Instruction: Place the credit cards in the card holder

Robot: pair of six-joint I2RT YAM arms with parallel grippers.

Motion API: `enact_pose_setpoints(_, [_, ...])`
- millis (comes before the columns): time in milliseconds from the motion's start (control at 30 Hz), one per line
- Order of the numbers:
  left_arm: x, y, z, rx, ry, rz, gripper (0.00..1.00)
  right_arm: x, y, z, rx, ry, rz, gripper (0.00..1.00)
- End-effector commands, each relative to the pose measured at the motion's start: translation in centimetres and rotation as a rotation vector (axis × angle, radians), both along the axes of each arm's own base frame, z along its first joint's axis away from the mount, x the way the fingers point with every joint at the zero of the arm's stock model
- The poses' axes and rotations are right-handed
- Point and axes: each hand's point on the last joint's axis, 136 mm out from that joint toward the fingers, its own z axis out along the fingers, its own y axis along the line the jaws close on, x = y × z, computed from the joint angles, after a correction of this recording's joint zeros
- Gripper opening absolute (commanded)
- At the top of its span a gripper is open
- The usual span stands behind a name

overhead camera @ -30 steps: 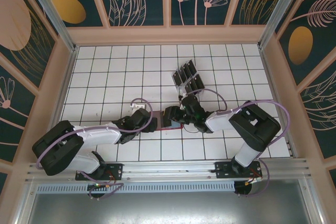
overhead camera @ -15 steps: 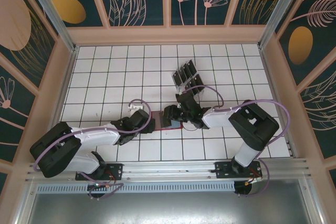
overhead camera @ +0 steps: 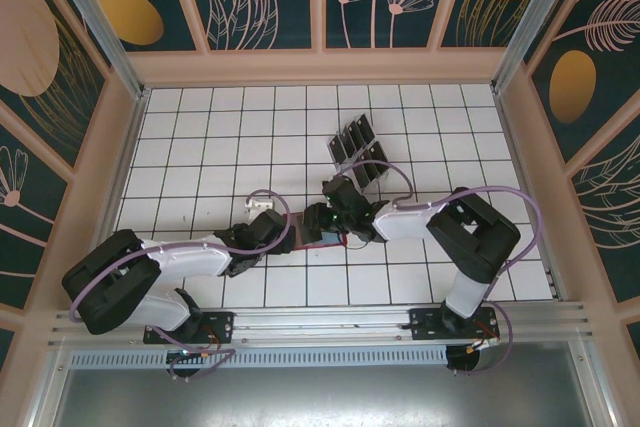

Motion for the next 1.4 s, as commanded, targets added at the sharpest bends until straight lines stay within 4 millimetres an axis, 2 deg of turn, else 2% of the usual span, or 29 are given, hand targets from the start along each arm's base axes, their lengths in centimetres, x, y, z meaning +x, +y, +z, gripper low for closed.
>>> enact_pose_setpoints(0, [-1.0, 0.1, -1.8, 0.007, 0.06, -0.023, 0.99, -0.3, 0.3, -0.9, -0.067, 0.004, 0.017, 0.39])
enact_pose_setpoints(200, [-1.0, 0.1, -1.7, 0.002, 0.057, -0.027, 0.98, -0.3, 0.5, -0.4, -0.094, -0.003, 0.021, 0.45])
enact_pose_setpoints(367, [-0.9, 0.5, -0.4, -0.018, 0.025, -0.002, 0.98, 0.1, -0.5, 1.5, -0.105, -0.042, -0.014, 0.47])
enact_pose_setpoints(500, [-0.8, 1.0, 0.6, -0.028, -0.001, 0.023, 0.98, 0.0, -1.1, 3.1, -0.093, -0.065, -0.031, 0.46])
enact_pose_setpoints(633, [-0.9, 1.3, 0.6, -0.022, -0.002, 0.033, 0.99, -0.1, -1.2, 3.5, -0.078, -0.068, -0.036, 0.42])
enact_pose_setpoints(867, [-1.1, 1.7, -0.4, 0.007, 0.022, 0.048, 0.99, -0.3, -0.7, 2.1, -0.083, -0.042, -0.015, 0.31])
enact_pose_setpoints(1133, [-1.1, 1.7, -1.2, 0.016, 0.038, 0.048, 0.98, -0.8, -1.1, 0.2, -0.103, -0.008, -0.014, 0.29])
enact_pose_setpoints(1367, [-1.2, 1.5, -1.7, 0.017, 0.047, 0.04, 0.99, -1.6, -1.0, -0.6, -0.102, 0.017, -0.004, 0.23])
